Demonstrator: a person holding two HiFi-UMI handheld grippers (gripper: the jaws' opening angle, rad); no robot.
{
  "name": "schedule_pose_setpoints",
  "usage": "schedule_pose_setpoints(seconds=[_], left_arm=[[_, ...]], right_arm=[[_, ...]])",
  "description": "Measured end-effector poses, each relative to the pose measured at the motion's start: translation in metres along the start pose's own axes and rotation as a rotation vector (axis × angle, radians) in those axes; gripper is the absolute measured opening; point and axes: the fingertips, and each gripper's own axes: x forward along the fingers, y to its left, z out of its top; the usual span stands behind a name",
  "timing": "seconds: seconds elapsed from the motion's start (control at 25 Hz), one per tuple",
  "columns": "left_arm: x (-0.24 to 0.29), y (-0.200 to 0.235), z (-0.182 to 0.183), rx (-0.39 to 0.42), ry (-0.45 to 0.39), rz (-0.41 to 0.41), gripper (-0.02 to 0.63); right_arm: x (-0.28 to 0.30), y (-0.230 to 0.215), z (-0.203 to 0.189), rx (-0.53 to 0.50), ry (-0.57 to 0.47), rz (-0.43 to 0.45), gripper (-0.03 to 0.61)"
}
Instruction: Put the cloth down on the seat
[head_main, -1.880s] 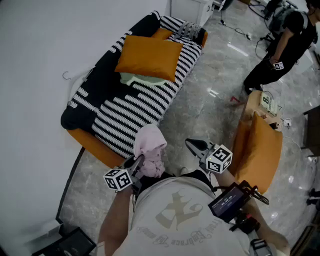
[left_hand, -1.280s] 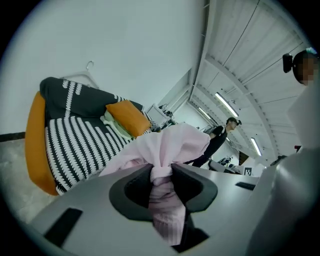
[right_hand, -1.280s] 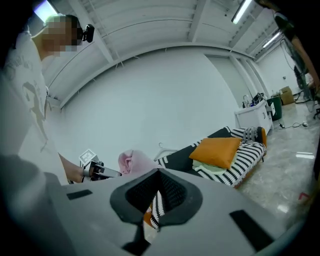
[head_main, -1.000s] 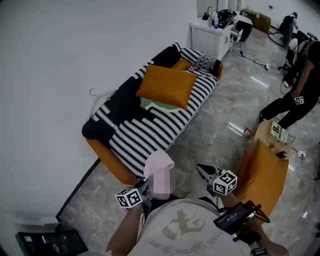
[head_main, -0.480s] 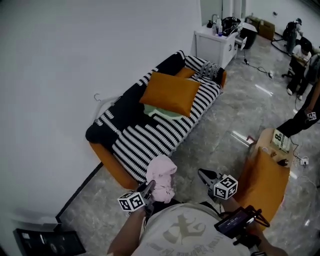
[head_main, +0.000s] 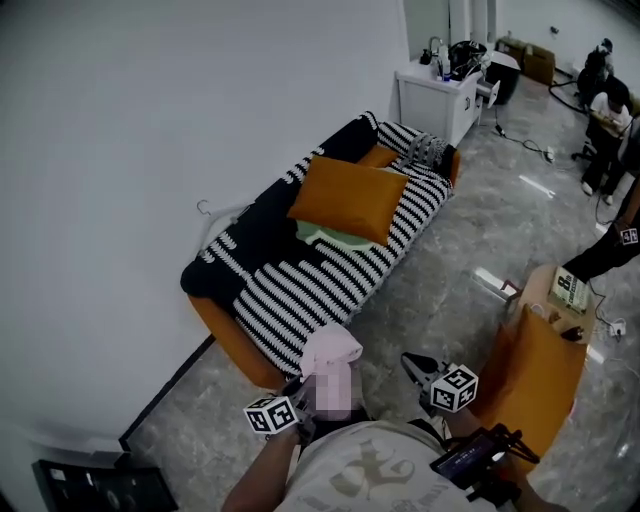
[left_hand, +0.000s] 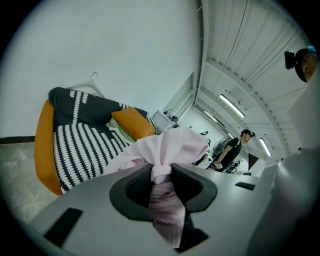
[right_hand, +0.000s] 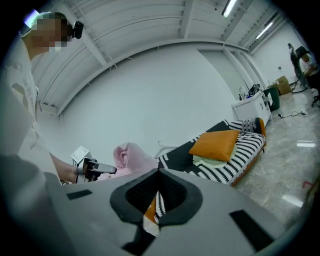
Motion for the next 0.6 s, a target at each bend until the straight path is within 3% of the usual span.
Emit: schedule_pose_setpoints(seconds=[0.6], left_arm=[[0.063, 0.018, 0.018, 0.012, 0.091, -0.027, 0.121]], right_arm=[[0.016, -0.044, -0.001, 0.048, 0.047, -0.087, 0.015]])
